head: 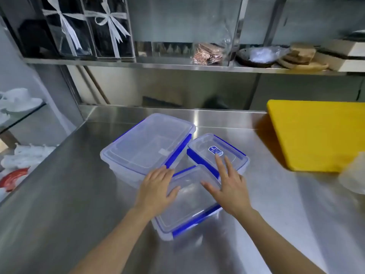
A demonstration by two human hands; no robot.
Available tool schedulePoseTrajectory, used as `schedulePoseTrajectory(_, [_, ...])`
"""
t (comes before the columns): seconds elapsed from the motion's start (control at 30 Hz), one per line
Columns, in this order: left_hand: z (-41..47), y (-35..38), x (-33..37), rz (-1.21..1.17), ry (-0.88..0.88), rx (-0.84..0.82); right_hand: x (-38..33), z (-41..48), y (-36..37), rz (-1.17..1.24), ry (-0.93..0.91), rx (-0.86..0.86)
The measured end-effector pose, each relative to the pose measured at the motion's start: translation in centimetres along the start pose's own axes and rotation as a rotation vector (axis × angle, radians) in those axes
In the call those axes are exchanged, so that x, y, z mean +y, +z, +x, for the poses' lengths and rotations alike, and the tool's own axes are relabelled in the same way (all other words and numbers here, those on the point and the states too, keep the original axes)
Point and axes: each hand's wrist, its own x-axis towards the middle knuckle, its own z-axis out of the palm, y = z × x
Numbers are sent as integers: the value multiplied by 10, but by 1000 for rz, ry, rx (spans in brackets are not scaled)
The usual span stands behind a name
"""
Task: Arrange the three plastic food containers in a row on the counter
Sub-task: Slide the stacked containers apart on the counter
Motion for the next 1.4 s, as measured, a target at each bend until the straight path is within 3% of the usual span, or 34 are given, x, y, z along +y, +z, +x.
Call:
schedulePoseTrajectory(0.3, [-6,14,-4,25,134,9,10,-13,22,111,101,-269])
schedulePoseTrajectory(0.47, [-9,14,-1,12,160,-84,9,-11,23,127,142,-303])
schedulePoseTrajectory(0.53, [-10,12,1,-100,155,-140,9,-8,23,118,149,-316])
schedulePoseTrajectory(0.63, [-11,14,9,-141,87,-225,10,-5,21,17,106,-292])
schedulePoseTrajectory(0.73, [-16,8,36,-27,-54,-270,14,-1,21,-81,40,-209])
schedulePoseTrajectory(0.93, [-21,8,78,107,-187,-356,18,6,23,-88,137,-80])
schedulePoseTrajectory(1.23, [10,-13,78,133,-123,-337,32,13,8,93,221,26])
schedulePoseTrajectory(1.3, [29,-20,73,-26,-109,-262,39,19,1,108,259,49])
schedulePoseTrajectory(1.4, [66,-23,69,-443,-221,-203,50,35,-8,124,322,52])
